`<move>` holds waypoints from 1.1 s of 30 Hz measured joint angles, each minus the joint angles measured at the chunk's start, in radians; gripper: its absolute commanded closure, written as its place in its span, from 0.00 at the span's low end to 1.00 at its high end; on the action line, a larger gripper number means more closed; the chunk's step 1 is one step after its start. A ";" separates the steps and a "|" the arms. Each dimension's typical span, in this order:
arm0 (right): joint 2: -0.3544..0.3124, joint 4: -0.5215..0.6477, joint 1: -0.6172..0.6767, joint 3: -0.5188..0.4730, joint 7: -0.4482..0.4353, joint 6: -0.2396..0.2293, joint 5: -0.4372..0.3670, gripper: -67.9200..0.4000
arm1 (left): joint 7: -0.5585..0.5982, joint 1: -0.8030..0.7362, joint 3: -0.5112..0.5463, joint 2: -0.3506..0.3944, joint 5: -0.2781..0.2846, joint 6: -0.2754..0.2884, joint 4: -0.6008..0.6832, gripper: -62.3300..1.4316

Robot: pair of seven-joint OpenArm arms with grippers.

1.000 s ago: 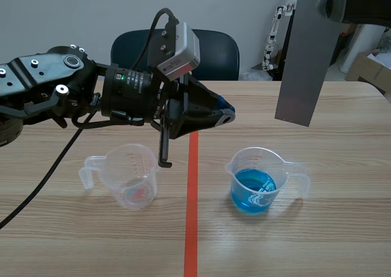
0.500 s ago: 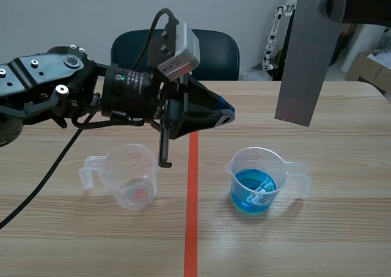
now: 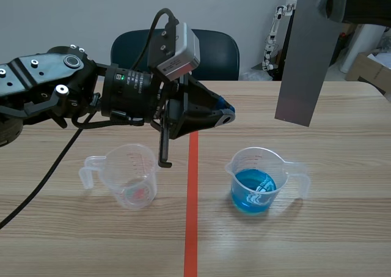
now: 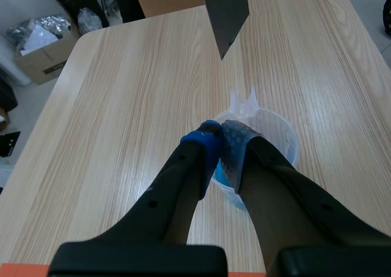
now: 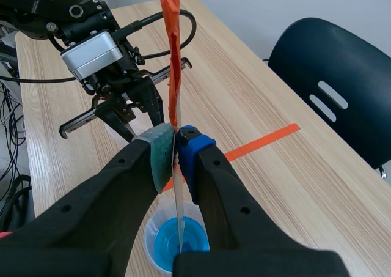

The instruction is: Do the redox reaction experiment. move the plate over the left beaker

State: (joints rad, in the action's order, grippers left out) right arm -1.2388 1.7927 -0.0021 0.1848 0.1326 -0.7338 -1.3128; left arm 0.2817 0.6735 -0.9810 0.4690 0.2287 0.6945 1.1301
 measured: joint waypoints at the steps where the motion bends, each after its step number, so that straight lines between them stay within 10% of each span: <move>1: 0.000 0.000 0.000 0.000 0.000 0.000 0.000 0.99 | 0.000 0.000 0.000 0.000 0.000 0.000 0.000 0.93; 16: 0.000 0.000 0.000 0.000 -0.023 0.000 0.000 0.99 | 0.094 -0.038 0.004 0.084 0.000 0.000 0.000 0.93; 33: 0.100 0.000 0.000 0.000 -0.014 0.000 0.112 0.99 | 0.578 -0.518 0.335 0.553 0.008 0.000 0.002 0.94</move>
State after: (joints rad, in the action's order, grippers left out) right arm -1.1389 1.7927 -0.0021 0.1848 0.1181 -0.7341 -1.2007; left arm 0.8593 0.1551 -0.6456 1.0218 0.2371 0.6945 1.1320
